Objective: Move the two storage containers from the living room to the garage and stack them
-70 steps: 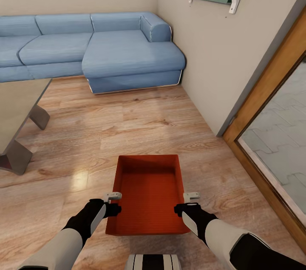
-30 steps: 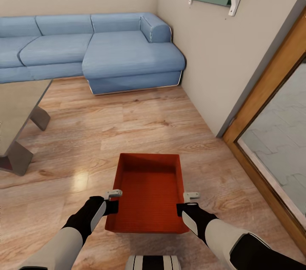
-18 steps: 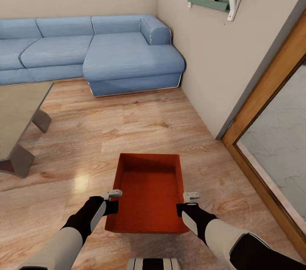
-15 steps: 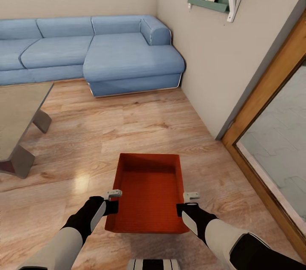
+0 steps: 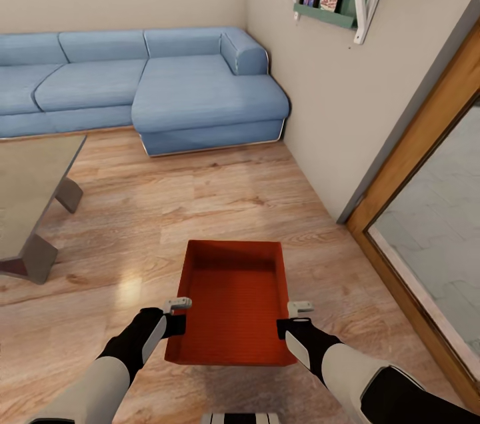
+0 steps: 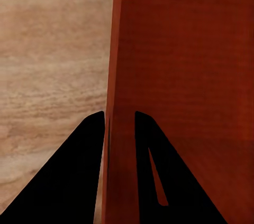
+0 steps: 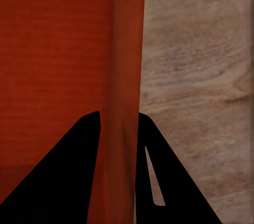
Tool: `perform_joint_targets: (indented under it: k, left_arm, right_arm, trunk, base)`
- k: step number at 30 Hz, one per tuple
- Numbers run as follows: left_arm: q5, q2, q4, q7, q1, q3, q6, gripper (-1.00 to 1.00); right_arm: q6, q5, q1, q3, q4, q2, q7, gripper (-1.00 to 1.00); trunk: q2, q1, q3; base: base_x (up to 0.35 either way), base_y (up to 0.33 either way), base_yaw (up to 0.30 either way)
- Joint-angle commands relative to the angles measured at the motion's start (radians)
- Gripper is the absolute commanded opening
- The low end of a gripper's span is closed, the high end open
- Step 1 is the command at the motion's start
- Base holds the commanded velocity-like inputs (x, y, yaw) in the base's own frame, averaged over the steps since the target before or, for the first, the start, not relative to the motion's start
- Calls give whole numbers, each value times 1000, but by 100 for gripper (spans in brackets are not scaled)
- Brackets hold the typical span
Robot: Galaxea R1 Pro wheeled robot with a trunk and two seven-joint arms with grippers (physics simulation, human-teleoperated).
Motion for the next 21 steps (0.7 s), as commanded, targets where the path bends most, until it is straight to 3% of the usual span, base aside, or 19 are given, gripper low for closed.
perform_joint_targets:
  k: [1,21]
  left_arm:
    - [-24,4,1,12,1,-2,8,-100]
    - [-23,6,0,11,0,-2,8,-100]
  right_arm:
    - [6,21,-1,3,-4,-6,-7,-100]
    - [15,20,-1,3,-4,-6,-7,-100]
  trunk:
    - [7,-4,3]
    - [147,-81,65]
  base:
    - [0,0,0]
    - [0,0,0]
